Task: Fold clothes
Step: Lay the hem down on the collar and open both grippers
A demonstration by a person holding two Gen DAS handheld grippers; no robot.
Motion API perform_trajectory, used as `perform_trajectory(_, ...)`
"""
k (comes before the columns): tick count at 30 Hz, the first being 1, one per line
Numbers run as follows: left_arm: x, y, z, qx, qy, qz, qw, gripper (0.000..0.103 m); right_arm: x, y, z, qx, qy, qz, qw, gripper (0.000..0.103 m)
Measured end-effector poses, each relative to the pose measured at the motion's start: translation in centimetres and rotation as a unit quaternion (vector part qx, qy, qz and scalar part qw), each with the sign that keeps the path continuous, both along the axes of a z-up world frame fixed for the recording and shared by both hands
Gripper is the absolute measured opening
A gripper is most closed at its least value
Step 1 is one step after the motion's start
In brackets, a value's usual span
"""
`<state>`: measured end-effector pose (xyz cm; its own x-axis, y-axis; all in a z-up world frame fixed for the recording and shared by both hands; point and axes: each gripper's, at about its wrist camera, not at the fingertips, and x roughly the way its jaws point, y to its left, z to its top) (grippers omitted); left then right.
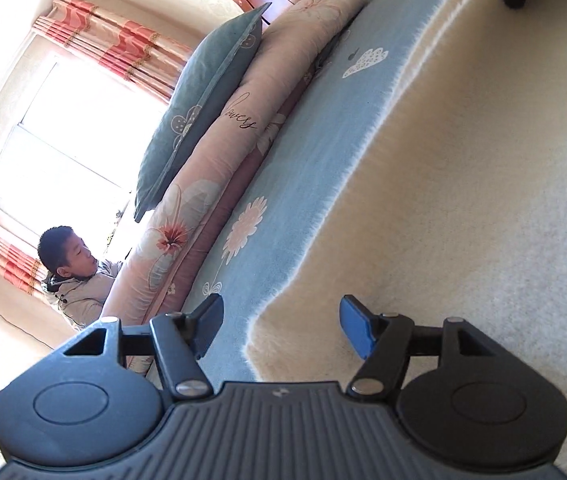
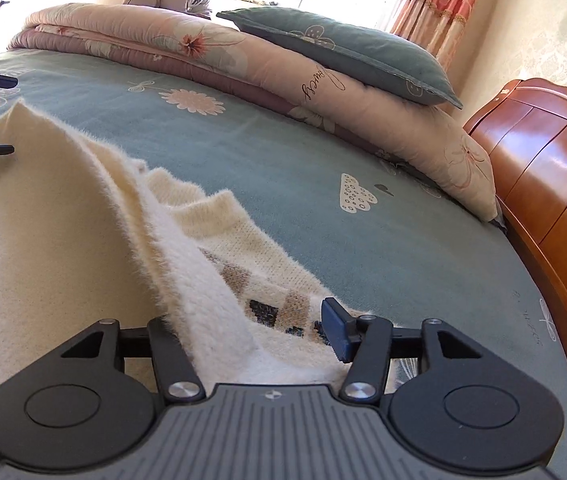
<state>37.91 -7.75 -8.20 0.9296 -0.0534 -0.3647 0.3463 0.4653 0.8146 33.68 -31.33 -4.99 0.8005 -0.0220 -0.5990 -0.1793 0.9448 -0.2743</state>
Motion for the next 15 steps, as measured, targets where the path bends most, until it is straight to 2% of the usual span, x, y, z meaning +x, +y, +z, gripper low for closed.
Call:
perform_trajectory(3, 0.4, 0.4, 0.8, -0.018, 0.012, 0.009, 0.9997, 0.066, 1.3, -1.5, 0.6, 0.042, 0.031, 0.010, 0.999, 0.073)
perform_trajectory(5, 0.7, 0.6, 1.0, -0.025, 0.018, 0.011, 0.9994, 0.066, 2.7, -3.2, 0.8, 0.100, 0.063, 0.019, 0.993, 0.077)
perform_trajectory(9, 0.3, 0.8, 1.0, -0.032, 0.028, 0.010, 0.9990, 0.066, 6.1, -7.4, 1.1, 0.251, 0.120, 0.016, 0.960, 0.078)
perform_trajectory(10, 0.1, 0.9, 1.0, -0.034, 0.034, 0.009, 0.9988, 0.066, 6.4, -7.8, 1.2, 0.264, 0.124, 0.015, 0.956, 0.078)
perform_trajectory(15, -0.3, 1.3, 0.6, -0.040, 0.063, 0.008, 0.9971, 0.066, 6.1, -8.1, 2.2, 0.282, 0.113, 0.035, 0.952, 0.079)
